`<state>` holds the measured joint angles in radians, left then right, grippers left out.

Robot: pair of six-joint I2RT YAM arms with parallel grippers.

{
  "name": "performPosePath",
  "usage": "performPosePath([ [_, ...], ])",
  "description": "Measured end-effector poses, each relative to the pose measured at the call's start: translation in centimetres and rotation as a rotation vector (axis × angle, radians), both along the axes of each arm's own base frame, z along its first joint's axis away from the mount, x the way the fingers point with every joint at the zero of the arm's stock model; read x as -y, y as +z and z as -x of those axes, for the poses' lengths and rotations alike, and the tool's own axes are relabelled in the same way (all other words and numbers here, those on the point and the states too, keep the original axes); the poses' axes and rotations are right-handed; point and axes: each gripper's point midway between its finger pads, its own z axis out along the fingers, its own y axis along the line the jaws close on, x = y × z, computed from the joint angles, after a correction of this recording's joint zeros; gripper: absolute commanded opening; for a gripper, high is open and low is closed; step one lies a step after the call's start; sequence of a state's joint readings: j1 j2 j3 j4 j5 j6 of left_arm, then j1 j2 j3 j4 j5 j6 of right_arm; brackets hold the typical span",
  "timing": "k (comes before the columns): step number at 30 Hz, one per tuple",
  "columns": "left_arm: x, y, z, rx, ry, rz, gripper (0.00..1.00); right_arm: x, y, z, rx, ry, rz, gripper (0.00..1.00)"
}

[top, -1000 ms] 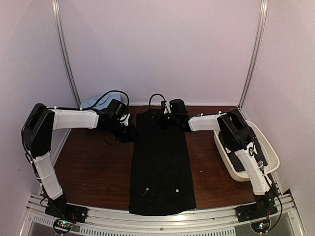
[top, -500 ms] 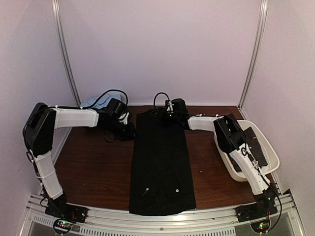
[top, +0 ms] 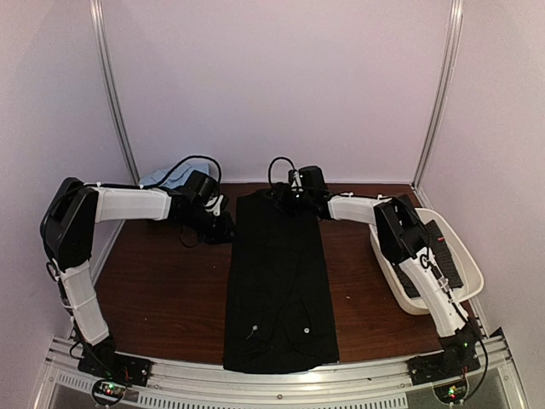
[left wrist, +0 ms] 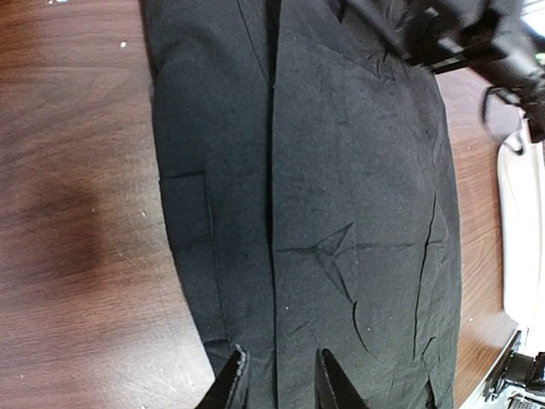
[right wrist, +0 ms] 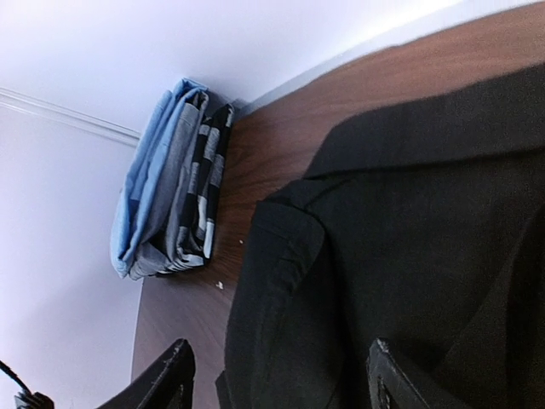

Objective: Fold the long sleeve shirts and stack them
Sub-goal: Smooth out the rectangle-folded shirt at the center of the board.

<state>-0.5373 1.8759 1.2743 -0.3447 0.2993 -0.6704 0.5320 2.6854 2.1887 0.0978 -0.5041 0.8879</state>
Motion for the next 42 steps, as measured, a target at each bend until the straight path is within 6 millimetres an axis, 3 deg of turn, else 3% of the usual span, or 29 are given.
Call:
performPosePath([
  [4, -0.1, 0.3, -0.5, 0.01, 0.004, 0.004, 0.27, 0.2, 3.9, 0.1, 0.051, 0.007, -0.023, 0.73],
  [9, -0.3, 0.4, -0.8, 0.013, 0.009, 0.004, 0.27, -0.6, 9.2, 1.7, 0.129, 0.048, -0.094, 0.74],
  [12, -0.4, 0.4, -0.8, 0.012, 0.01, 0.004, 0.27, -1.9, 10.1, 2.8, 0.145, 0.079, -0.136, 0.76],
  [19, -0.3, 0.5, -0.9, 0.013, 0.009, 0.005, 0.27, -4.6, 7.3, 4.7, 0.08, 0.114, -0.178, 0.8],
  [27, -0.6, 0.2, -0.6, -0.001, 0.008, -0.008, 0.27, -4.5, 0.0, 4.0, -0.051, 0.062, -0.174, 0.85],
  [42, -0.8, 0.1, -0.7, 0.001, 0.008, -0.016, 0.27, -2.6, 0.7, 2.4, -0.034, -0.039, -0.205, 0.9],
])
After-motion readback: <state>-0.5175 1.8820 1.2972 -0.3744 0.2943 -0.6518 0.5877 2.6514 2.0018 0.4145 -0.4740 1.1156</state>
